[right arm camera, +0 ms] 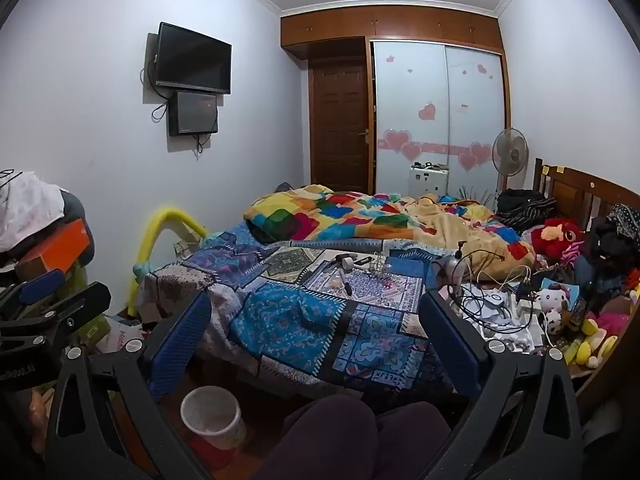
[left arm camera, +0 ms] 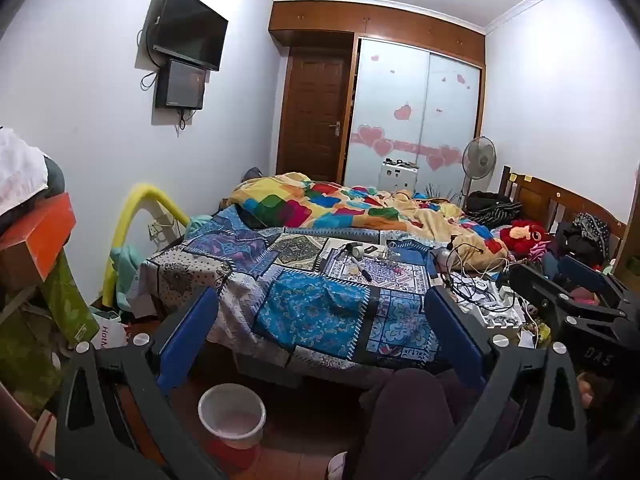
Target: Collect trash
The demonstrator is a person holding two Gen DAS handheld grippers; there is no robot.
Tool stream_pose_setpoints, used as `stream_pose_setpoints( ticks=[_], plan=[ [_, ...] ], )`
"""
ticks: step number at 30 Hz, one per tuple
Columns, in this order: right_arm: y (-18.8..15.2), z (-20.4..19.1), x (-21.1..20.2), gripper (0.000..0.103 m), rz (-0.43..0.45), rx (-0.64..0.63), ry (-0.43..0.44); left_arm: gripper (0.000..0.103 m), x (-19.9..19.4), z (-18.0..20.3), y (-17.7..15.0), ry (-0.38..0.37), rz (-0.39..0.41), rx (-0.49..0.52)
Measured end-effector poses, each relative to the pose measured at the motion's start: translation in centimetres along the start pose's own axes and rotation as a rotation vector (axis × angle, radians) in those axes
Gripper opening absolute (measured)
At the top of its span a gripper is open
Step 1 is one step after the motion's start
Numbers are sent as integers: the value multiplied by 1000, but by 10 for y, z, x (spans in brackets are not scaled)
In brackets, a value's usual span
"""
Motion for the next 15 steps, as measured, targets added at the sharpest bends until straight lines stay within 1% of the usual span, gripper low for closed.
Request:
stream_pose_setpoints(
  ticks=[8,13,15],
  plan=[
    [0,0,-1,103,-4,9,7,103,-1,-3,1,9,-1,-1],
    [0,-1,0,103,-3,8,5,103,-5,-6,1,16,6,17],
    [0,-1,1,103,-1,9,3,103,-2,1,-3,21,6,28]
  ],
)
Point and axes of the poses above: each gripper's, at about its wrist camera, not at the fingertips, and x roughly the way its jaws point, z to its right, y to its top, the point moved 3 cm from there along x, roughly the way its jaws point, and after that the axes turned 12 degrees about -x, right-handed, at the moved point
